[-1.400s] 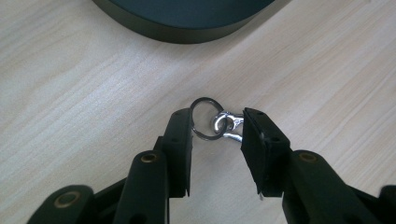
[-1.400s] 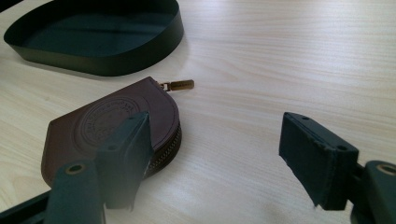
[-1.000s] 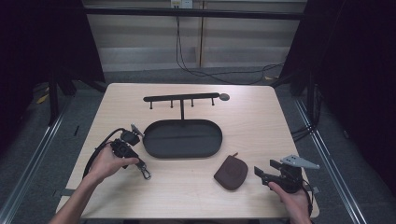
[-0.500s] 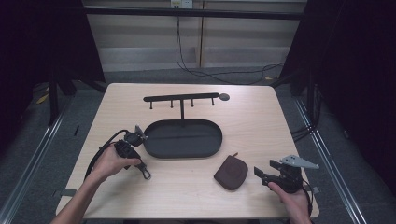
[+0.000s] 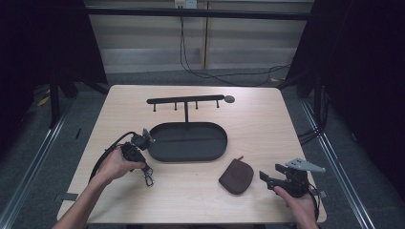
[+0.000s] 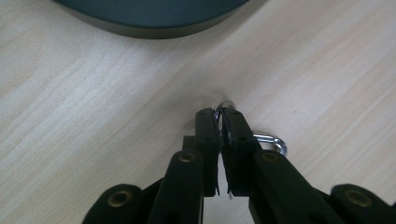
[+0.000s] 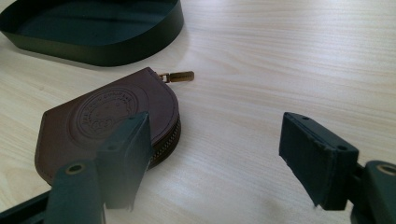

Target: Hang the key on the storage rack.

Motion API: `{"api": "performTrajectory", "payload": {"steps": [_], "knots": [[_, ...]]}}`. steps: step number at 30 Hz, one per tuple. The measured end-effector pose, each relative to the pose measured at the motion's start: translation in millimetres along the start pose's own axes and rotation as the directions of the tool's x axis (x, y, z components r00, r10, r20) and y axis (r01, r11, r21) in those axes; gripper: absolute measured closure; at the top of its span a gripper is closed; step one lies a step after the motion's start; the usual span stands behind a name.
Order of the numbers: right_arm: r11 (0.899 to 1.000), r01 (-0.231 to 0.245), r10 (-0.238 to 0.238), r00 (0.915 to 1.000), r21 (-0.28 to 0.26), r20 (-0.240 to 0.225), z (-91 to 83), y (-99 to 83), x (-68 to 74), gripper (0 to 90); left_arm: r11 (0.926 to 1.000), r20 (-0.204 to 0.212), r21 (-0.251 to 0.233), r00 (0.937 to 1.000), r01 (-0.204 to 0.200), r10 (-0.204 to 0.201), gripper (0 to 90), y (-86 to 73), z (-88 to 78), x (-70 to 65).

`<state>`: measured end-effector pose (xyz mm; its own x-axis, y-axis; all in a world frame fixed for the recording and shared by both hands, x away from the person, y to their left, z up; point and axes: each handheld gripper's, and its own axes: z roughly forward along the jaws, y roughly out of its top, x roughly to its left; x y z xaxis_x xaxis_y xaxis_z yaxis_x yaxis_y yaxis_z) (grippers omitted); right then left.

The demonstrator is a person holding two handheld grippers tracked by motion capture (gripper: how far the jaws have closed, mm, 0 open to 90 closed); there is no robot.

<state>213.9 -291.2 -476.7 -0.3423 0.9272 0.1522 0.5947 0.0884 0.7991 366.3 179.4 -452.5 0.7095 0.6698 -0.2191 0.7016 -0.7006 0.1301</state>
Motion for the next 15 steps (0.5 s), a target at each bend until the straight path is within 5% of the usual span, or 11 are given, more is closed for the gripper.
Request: {"api": "performTrajectory", "payload": {"steps": [15], "knots": [[1.000, -0.006, 0.006, 1.0000, 0.000, 0.005, -0.3, -0.1, -0.6, 25.2, 0.9935, -0.014, 0.014, 0.9935, -0.113, 0.113, 89.1, -2.1, -17.1, -10.8]]}}
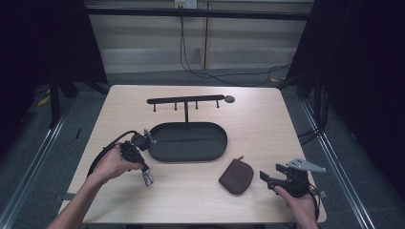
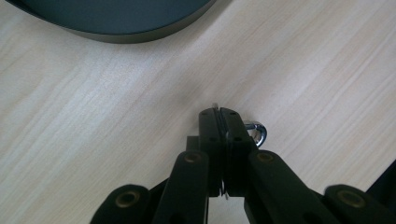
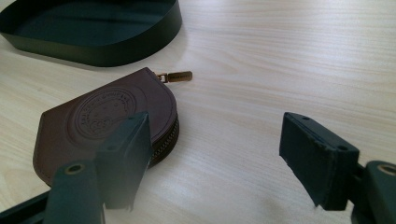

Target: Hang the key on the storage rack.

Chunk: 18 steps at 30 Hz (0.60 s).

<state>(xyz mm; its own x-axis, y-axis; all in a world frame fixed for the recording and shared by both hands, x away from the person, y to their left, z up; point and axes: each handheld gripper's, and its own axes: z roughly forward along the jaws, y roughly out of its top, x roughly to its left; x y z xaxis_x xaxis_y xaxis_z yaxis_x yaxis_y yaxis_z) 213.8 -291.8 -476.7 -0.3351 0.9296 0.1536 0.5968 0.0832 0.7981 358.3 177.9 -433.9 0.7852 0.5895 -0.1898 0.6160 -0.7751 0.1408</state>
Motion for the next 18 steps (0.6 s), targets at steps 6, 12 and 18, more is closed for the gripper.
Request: {"api": "performTrajectory", "payload": {"steps": [6, 12, 18], "knots": [[1.000, 0.001, -0.001, 1.0000, 0.001, -0.001, 0.2, 0.1, 0.4, 24.7, 0.9999, 0.005, 0.009, 1.0000, 0.006, -0.006, 89.1, 0.0, -9.1, -1.5], [1.000, -0.003, 0.003, 1.0000, -0.001, 0.001, -0.3, -0.1, -0.5, 24.2, 0.9998, -0.002, 0.019, 0.9999, -0.011, 0.011, 89.3, 0.0, -17.8, -7.1], [1.000, -0.004, 0.004, 1.0000, -0.001, 0.004, -0.2, -0.2, -0.5, 23.5, 0.9996, -0.017, 0.026, 0.9998, -0.007, 0.007, 89.4, 0.3, -29.0, -10.5]]}}
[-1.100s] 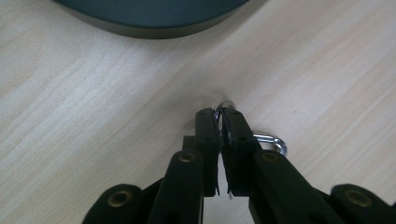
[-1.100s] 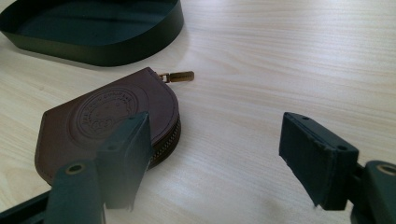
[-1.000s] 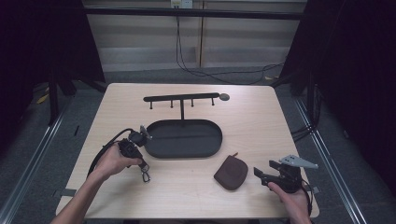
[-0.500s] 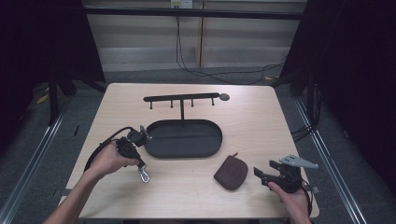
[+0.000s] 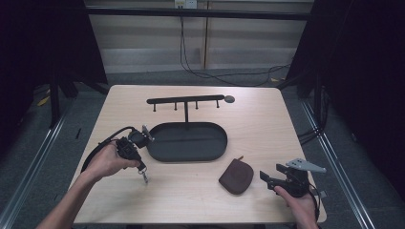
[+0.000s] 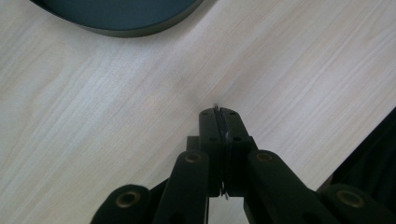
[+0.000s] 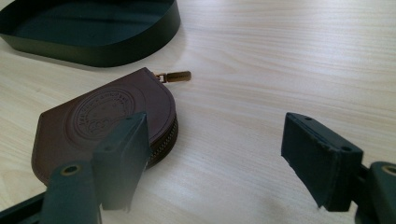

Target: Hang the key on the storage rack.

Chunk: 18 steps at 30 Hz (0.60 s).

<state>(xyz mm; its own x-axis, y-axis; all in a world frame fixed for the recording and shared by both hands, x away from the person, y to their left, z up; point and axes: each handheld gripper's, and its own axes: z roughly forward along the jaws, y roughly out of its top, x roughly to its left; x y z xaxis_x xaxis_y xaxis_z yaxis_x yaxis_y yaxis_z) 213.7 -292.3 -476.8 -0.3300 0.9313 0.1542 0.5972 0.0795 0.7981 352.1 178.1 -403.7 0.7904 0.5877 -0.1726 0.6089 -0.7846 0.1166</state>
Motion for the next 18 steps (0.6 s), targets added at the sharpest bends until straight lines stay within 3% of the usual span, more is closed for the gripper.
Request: {"api": "performTrajectory", "payload": {"steps": [6, 9, 18], "knots": [[1.000, -0.001, 0.001, 1.0000, 0.001, 0.001, 0.1, 0.0, -0.1, 23.4, 0.9991, -0.007, -0.032, 0.9996, -0.027, 0.027, 89.4, -1.1, -13.1, -0.4], [1.000, 0.001, -0.001, 1.0000, 0.007, 0.001, 0.8, -0.3, 0.1, 23.3, 0.9990, -0.014, -0.039, 0.9997, -0.020, 0.020, 89.4, -1.5, -16.7, -0.1], [1.000, 0.001, -0.001, 1.0000, 0.008, 0.001, 1.2, -0.1, 0.1, 23.0, 0.9990, -0.047, -0.022, 0.9982, -0.038, 0.037, 89.4, 7.5, -33.2, -2.8]]}}
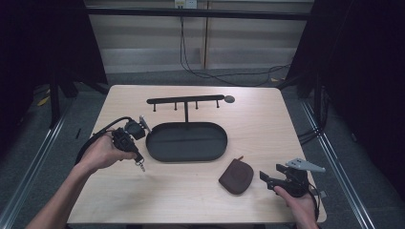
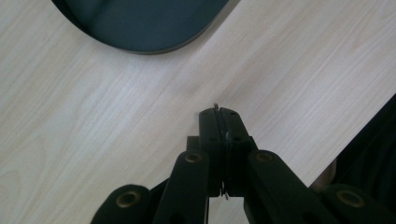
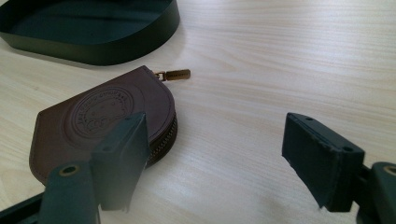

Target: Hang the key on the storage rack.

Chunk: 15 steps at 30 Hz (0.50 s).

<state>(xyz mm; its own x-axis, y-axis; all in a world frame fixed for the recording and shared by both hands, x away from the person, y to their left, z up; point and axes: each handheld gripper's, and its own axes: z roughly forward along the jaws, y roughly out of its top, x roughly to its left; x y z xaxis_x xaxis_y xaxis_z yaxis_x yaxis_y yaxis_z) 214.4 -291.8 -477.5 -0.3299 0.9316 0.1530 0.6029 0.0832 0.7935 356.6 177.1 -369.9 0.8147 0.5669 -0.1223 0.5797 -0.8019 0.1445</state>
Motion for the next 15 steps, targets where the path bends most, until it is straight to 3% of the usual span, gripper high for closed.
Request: {"api": "performTrajectory", "payload": {"steps": [6, 15], "knots": [[1.000, -0.010, 0.010, 0.9999, 0.000, 0.005, -0.4, -0.1, -0.7, 23.0, 0.9996, -0.023, -0.024, 0.9997, -0.014, 0.013, 89.3, 4.8, -11.0, -3.7], [1.000, -0.009, 0.009, 1.0000, 0.004, 0.005, -0.1, 0.0, -0.4, 23.0, 0.9993, -0.044, -0.015, 0.9985, -0.033, 0.033, 89.4, 6.3, -27.6, -2.2]]}}
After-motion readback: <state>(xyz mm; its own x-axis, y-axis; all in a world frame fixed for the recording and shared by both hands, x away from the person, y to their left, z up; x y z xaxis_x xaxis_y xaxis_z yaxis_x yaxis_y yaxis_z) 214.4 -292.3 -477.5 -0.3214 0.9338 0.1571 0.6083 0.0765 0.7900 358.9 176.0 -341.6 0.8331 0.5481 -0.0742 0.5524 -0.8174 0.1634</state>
